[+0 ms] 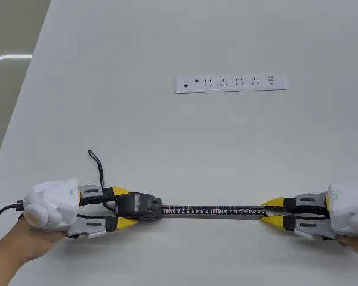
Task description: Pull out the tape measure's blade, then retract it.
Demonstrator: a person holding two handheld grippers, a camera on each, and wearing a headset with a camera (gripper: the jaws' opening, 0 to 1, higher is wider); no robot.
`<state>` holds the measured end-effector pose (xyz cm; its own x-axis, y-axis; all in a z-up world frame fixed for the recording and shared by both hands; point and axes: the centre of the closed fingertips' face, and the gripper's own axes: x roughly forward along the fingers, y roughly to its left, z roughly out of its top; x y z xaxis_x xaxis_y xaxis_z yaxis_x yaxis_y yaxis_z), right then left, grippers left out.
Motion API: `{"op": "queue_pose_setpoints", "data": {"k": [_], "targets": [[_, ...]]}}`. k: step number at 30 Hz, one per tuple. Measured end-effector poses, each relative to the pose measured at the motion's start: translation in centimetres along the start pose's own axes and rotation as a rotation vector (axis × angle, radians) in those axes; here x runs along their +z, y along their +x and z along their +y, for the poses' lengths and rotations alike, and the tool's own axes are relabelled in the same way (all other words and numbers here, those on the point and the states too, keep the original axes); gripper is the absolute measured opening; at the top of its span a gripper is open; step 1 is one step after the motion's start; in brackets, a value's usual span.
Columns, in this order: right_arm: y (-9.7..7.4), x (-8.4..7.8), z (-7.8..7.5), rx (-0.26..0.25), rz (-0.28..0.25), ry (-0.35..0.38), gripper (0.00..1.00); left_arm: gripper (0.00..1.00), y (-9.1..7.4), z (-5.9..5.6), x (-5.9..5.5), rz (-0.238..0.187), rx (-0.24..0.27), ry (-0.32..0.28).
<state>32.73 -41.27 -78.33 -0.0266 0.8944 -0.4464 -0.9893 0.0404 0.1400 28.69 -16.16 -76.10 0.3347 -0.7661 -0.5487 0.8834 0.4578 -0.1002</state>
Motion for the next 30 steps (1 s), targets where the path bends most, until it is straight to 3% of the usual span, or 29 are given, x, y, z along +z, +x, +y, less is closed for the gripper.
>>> {"op": "queue_pose_setpoints", "data": {"k": [11,30], "targets": [[-0.9,0.4,0.6,-0.009,-0.002,0.011,0.07,0.28,0.0,0.0,0.1,0.001,-0.001,-0.002],[-1.6,-0.2,-0.1,-0.031,-0.007,0.017,0.08,0.28,0.0,-0.1,0.2,0.0,0.002,-0.006]]}}
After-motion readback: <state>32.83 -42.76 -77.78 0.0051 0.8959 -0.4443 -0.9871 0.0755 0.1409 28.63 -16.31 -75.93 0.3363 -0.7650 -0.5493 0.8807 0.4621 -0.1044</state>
